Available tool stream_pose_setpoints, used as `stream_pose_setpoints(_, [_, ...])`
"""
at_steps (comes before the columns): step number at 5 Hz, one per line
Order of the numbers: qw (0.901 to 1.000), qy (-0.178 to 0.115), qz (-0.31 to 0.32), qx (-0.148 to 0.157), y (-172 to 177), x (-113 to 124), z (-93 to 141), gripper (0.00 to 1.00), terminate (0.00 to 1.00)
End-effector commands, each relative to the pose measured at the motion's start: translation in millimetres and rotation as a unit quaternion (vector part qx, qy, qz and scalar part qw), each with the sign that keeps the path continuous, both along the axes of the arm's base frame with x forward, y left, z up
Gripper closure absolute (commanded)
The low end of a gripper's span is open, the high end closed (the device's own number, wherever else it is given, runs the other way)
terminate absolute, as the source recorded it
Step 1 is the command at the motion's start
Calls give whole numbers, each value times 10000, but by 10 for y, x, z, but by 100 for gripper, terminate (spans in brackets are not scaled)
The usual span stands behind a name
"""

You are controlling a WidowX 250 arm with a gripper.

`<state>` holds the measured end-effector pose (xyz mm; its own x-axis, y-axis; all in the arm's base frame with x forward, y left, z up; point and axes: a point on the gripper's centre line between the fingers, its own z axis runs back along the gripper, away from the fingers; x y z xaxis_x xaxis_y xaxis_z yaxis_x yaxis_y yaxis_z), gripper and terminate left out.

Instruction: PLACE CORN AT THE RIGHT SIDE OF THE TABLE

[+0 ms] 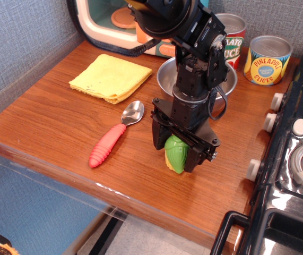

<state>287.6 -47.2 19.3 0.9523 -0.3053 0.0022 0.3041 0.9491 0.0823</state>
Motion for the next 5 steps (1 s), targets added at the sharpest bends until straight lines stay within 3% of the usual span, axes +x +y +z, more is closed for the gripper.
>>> stream_pose_setpoints(1, [9931, -961, 487, -470, 212, -124, 790, 0, 0])
stream_pose_setpoints(2, [9885, -1031, 1056, -332, 398, -214, 963, 0, 0])
stream_pose_setpoints(3, [9888, -754, 1270, -207, 512, -250, 865, 0, 0])
stream_pose_setpoints(4, [9888, -754, 1270, -207, 512, -250, 865, 0, 0])
stream_pose_setpoints(5, [9888, -754, 1270, -207, 512, -250, 865, 0, 100])
